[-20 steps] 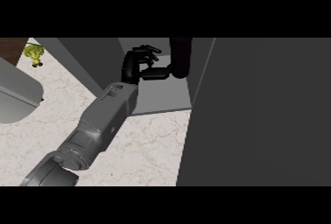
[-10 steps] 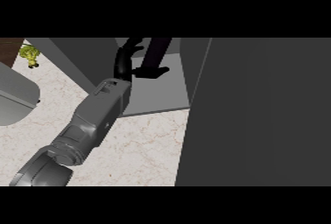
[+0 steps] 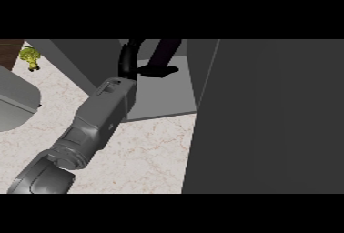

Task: Pick up the wine, place it into the cabinet and close the cabinet

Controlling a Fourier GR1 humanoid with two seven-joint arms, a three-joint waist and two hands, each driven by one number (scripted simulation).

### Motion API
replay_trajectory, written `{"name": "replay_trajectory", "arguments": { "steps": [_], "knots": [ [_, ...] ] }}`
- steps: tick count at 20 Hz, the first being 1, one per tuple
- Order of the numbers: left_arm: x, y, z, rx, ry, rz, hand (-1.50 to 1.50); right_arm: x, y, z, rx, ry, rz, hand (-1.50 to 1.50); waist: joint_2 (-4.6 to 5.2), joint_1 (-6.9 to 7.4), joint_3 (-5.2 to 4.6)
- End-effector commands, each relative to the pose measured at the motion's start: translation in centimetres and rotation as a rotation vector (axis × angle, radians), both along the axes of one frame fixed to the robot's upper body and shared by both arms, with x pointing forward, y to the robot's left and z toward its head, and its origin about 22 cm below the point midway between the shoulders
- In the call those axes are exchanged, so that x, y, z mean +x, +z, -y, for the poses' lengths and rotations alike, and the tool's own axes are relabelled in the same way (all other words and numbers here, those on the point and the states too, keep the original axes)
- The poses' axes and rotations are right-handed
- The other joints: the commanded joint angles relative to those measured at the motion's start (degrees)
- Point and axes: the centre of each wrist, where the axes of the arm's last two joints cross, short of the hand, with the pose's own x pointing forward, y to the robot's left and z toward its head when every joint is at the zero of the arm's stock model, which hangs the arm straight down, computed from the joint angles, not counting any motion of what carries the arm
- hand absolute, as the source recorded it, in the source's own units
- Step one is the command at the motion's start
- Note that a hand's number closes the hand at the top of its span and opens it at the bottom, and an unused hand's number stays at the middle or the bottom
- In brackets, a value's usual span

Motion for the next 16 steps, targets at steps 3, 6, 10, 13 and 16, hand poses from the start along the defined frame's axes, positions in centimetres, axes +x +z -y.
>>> {"name": "replay_trajectory", "arguments": {
  "steps": [3, 6, 10, 13, 16],
  "knots": [
    [0.7, 1.5, -1.0, -0.151, -0.103, 0.085, 1.50, -1.8, 2.4, 0.6, 0.062, 0.033, -0.017, -1.50, -0.35, 0.92, 0.00],
    [0.5, 2.3, 2.4, -0.210, -0.177, 0.085, 1.50, -2.5, 3.0, 0.5, 0.090, 0.045, -0.023, -1.50, -0.76, 0.77, 0.01],
    [0.2, 1.5, 2.3, -0.243, -0.265, 0.081, -1.50, -2.0, 3.1, 0.6, 0.068, 0.014, -0.020, -1.50, -1.04, 3.32, 0.03],
    [0.6, 2.9, 3.3, -0.259, -0.263, 0.075, -1.50, -2.6, 3.7, 1.0, 0.082, 0.014, -0.023, -1.50, -1.34, 3.19, 0.11],
    [0.1, 2.5, 4.7, -0.273, -0.308, 0.058, -1.50, -3.0, 4.1, 1.2, 0.076, -0.014, -0.043, -1.50, -2.05, 4.82, 0.11]
  ]
}}
